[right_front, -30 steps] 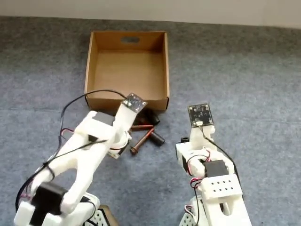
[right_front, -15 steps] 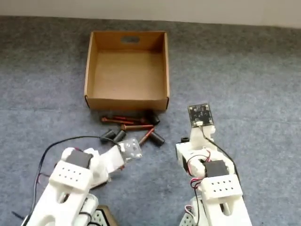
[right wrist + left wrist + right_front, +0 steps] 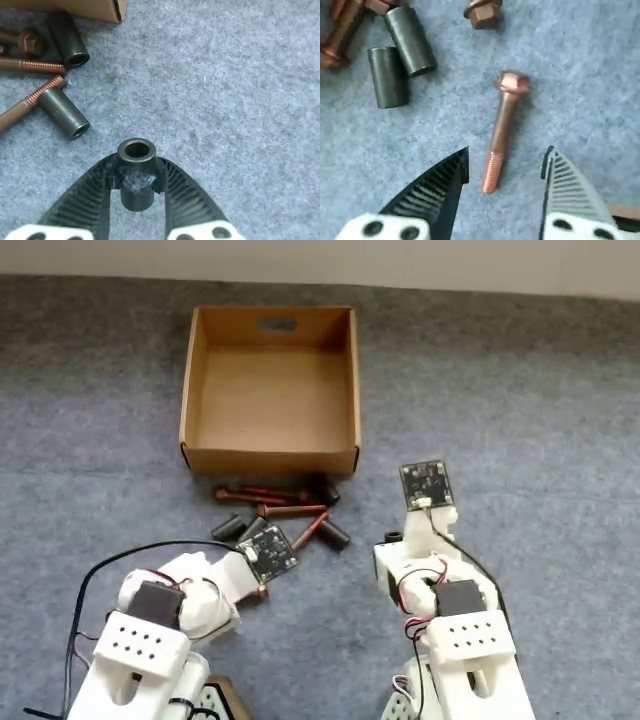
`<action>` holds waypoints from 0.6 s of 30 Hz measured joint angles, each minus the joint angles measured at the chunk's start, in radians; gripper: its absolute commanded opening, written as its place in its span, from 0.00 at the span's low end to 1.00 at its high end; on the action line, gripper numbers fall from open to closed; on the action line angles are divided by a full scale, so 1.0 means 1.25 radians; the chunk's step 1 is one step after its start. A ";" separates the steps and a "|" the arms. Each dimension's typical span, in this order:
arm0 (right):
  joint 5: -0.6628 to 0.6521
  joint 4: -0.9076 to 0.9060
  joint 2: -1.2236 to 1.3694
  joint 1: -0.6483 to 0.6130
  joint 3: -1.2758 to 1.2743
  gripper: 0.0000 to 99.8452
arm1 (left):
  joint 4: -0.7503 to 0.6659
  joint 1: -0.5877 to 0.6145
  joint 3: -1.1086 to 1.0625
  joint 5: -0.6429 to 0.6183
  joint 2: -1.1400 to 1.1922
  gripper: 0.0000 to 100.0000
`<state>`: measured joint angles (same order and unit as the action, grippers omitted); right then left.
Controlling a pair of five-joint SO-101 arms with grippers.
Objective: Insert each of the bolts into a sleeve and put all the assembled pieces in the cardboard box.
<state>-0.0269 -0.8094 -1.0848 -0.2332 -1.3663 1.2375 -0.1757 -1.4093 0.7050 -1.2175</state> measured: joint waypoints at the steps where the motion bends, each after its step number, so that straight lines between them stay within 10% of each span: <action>1: 0.000 0.000 0.000 0.000 0.000 0.01 | -0.012 -0.009 -0.002 -0.018 0.000 0.24; 18: 0.000 0.000 0.000 0.000 -0.005 0.01 | -0.166 -0.034 -0.004 -0.133 0.136 0.23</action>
<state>-0.0269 -0.8094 -1.0848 -0.2332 -1.3725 1.0303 -0.2186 -1.4139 0.5393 -1.0472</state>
